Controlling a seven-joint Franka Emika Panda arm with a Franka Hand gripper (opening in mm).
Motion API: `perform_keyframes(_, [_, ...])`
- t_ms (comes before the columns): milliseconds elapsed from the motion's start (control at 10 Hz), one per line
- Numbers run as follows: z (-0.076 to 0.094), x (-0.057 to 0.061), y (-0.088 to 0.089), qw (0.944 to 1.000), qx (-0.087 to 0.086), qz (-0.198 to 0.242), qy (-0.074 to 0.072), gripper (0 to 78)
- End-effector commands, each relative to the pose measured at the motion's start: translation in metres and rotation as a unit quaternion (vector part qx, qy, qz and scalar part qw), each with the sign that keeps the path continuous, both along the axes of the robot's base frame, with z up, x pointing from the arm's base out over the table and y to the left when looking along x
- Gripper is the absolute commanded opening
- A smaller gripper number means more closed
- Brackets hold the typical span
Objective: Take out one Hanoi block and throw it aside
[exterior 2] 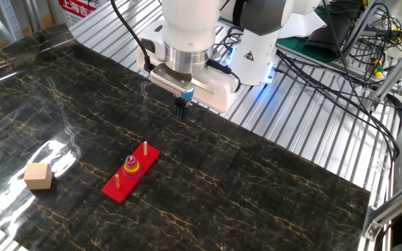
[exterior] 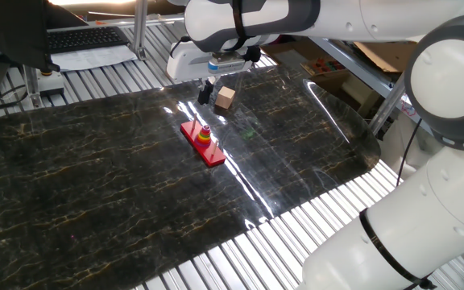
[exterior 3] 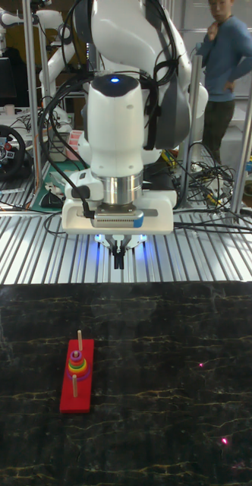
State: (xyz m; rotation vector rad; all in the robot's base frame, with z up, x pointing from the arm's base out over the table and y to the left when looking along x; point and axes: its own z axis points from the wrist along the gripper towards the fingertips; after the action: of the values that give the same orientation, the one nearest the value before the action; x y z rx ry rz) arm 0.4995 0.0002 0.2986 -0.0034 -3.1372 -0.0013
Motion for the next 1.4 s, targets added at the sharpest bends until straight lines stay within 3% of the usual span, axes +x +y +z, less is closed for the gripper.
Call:
perform_keyframes(100, [0.0,0.0,0.0,0.9994,-0.019,-0.028,0.007,0.0])
perform_keyframes(300, [0.0,0.0,0.0,0.9994,-0.018,-0.028,0.007,0.0])
perform_keyframes(500, [-0.002,0.0,0.001,0.9991,-0.015,-0.033,-0.022,0.0])
perform_keyframes(600, [-0.002,-0.001,0.001,0.9989,-0.014,-0.036,-0.028,0.0])
perform_keyframes(1000, [-0.016,0.006,0.007,0.9986,-0.021,-0.043,-0.023,0.0])
perform_keyframes(1100, [-0.021,0.008,0.009,0.9985,-0.021,-0.049,-0.016,0.0])
perform_keyframes(1400, [-0.042,0.017,0.006,0.9991,-0.017,-0.035,-0.015,0.0])
